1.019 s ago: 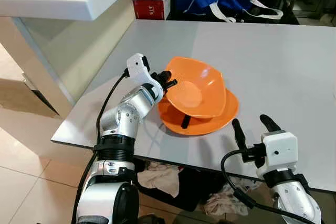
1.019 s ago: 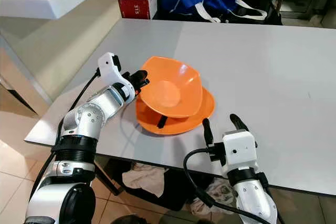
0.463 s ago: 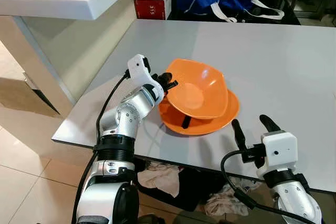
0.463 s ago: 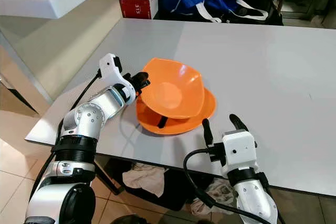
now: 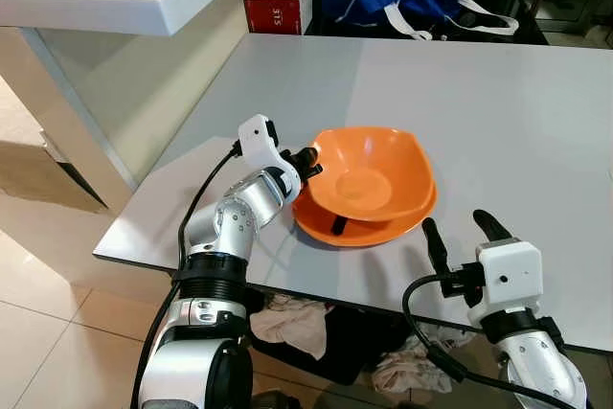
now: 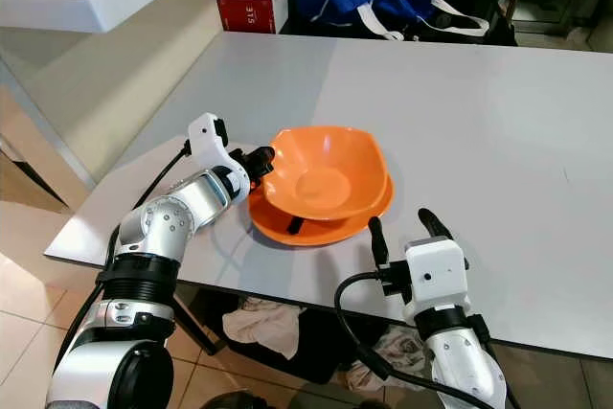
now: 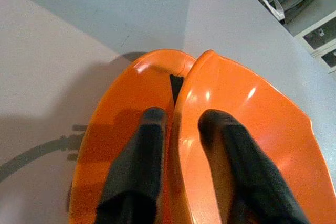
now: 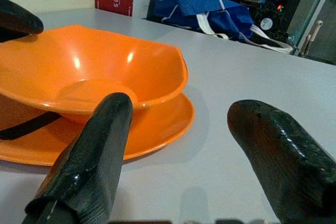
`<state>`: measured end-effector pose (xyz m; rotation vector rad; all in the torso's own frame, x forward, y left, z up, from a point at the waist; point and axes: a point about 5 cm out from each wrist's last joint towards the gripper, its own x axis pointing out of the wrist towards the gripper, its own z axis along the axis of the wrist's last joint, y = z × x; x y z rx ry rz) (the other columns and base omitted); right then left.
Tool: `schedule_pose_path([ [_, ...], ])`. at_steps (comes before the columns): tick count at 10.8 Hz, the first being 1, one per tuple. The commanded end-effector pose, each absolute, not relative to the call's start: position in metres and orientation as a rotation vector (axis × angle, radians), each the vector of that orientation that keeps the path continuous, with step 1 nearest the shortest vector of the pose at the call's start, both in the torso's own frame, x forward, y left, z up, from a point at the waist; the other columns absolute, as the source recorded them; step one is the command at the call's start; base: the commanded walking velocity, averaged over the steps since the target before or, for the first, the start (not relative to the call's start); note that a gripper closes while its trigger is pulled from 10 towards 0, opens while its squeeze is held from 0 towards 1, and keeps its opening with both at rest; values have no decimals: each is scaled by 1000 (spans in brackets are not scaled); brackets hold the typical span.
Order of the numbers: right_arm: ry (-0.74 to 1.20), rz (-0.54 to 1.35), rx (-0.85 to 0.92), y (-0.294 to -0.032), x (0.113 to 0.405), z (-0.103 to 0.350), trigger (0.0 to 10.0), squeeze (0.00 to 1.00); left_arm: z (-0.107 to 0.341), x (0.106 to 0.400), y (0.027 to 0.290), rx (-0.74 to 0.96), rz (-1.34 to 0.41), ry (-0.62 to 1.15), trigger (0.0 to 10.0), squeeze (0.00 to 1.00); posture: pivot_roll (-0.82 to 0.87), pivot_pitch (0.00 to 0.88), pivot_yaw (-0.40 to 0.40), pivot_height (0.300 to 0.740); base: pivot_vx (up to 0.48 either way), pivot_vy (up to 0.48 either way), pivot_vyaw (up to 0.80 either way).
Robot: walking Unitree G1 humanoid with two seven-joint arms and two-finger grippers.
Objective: Setting the table
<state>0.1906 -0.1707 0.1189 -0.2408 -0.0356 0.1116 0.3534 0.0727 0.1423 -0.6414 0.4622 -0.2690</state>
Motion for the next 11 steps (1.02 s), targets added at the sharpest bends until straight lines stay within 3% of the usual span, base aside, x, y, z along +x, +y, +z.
schedule_pose_path([
  [1,-31,130,-234,-168,191,120,10000,0,144,352,63,-636,-271,458,10000,1000,-123,0,93,723,0,0,0],
  [6,-32,127,-233,-168,191,119,10000,0,164,360,74,-400,-252,284,10000,1000,-120,0,94,723,0,0,0],
  [10,-41,117,-233,-170,194,119,10000,0,181,355,81,-95,-280,89,10000,1000,-108,0,90,723,0,0,0],
  [11,-41,117,-233,-170,195,119,10000,0,180,352,85,-46,-290,66,10000,745,-105,0,89,723,0,0,0],
])
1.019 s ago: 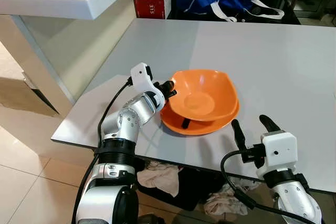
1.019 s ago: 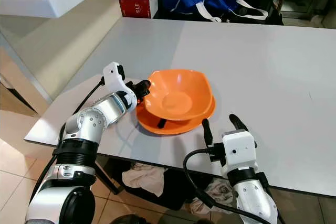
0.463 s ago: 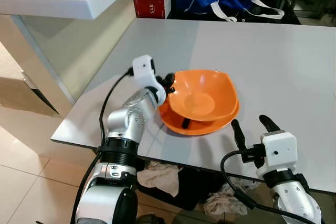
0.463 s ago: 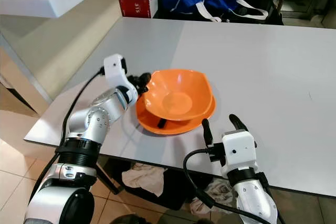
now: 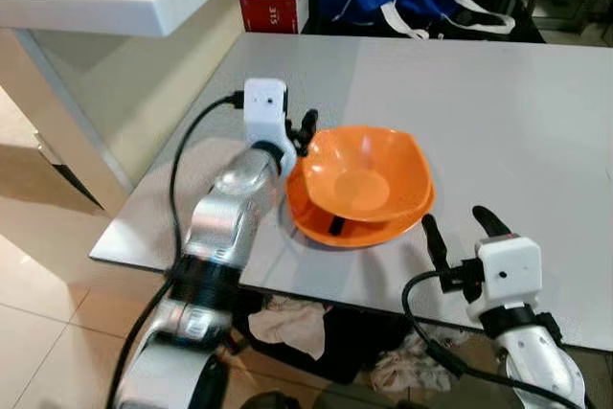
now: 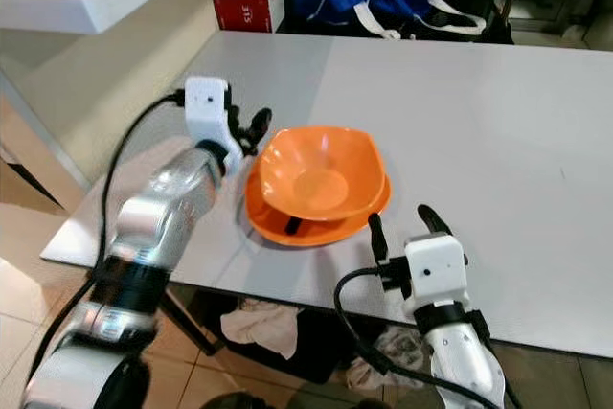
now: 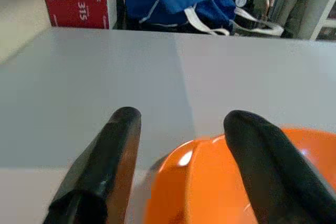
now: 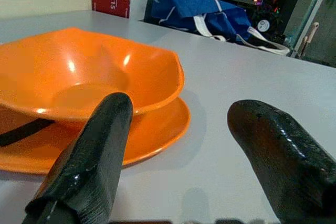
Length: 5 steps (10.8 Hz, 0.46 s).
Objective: Setting the table
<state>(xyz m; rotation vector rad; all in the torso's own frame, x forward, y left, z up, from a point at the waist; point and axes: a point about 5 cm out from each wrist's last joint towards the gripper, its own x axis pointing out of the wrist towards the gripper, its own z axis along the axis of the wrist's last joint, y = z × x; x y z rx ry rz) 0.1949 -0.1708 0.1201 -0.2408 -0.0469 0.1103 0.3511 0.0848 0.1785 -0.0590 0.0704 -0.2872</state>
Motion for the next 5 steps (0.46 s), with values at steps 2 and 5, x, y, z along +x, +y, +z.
schedule_pose_path([
  [2,-43,114,-231,-171,196,118,10000,0,182,348,93,12,-268,10,10000,0,-98,0,89,723,0,0,0],
  [5,-73,33,-185,-177,201,122,10000,0,184,321,99,99,-384,-159,10000,0,-86,0,98,723,0,0,0],
])
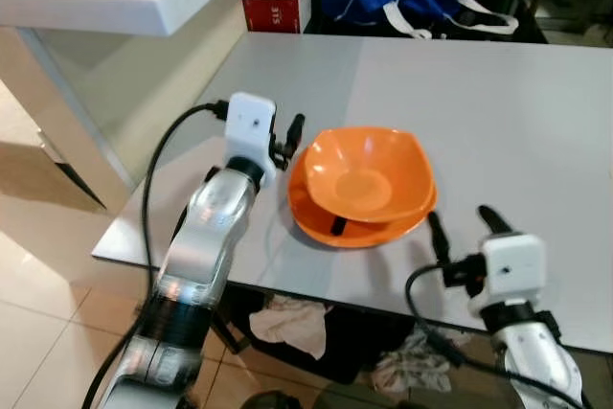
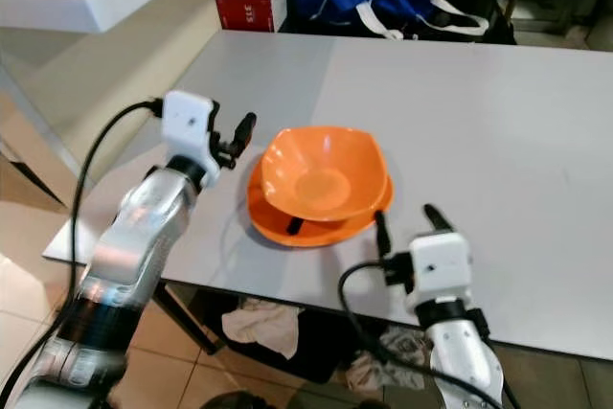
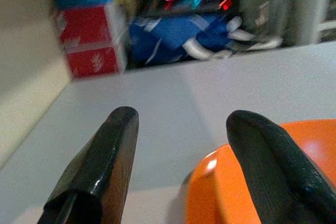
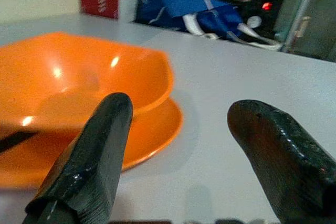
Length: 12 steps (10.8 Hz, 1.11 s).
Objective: Setting the table
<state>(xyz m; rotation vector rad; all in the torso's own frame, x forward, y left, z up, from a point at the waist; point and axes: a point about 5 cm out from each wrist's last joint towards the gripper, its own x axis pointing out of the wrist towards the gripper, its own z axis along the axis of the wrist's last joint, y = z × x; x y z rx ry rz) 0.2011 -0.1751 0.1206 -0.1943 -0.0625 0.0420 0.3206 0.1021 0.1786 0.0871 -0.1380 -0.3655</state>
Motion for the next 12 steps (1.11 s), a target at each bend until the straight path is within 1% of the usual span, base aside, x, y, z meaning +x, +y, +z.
schedule_pose_path([
  [1,-95,-41,-147,-184,204,127,10000,0,171,301,106,106,-452,-165,10000,0,-86,0,99,723,0,0,0],
  [3,-101,-99,-118,-190,206,128,10000,0,153,287,113,128,-473,-130,10000,0,-82,0,97,723,0,0,0],
  [4,-97,-116,-110,-192,205,126,10000,0,136,273,114,147,-541,-94,10000,0,-81,0,97,723,0,0,0],
  [5,-94,-118,-109,-192,205,125,10000,0,132,269,115,149,-558,-84,10000,0,-80,0,97,723,0,0,0],
  [6,-84,-124,-109,-192,204,121,10000,0,112,269,121,104,-548,22,10000,0,-79,0,97,723,0,0,0],
  [7,-76,-126,-109,-191,203,118,10000,0,110,272,121,89,-542,37,10000,0,-76,0,96,723,0,0,0],
  [8,-67,-123,-115,-190,204,116,10000,0,120,275,114,95,-553,-8,10000,0,-76,0,96,723,0,0,0],
  [10,-63,-127,-122,-190,205,116,10000,0,126,279,112,45,-537,-15,10000,0,-79,0,97,723,0,0,0],
  [12,-59,-130,-124,-191,206,115,10000,0,128,280,112,41,-542,-23,10000,0,-79,0,96,723,0,401,0],
])
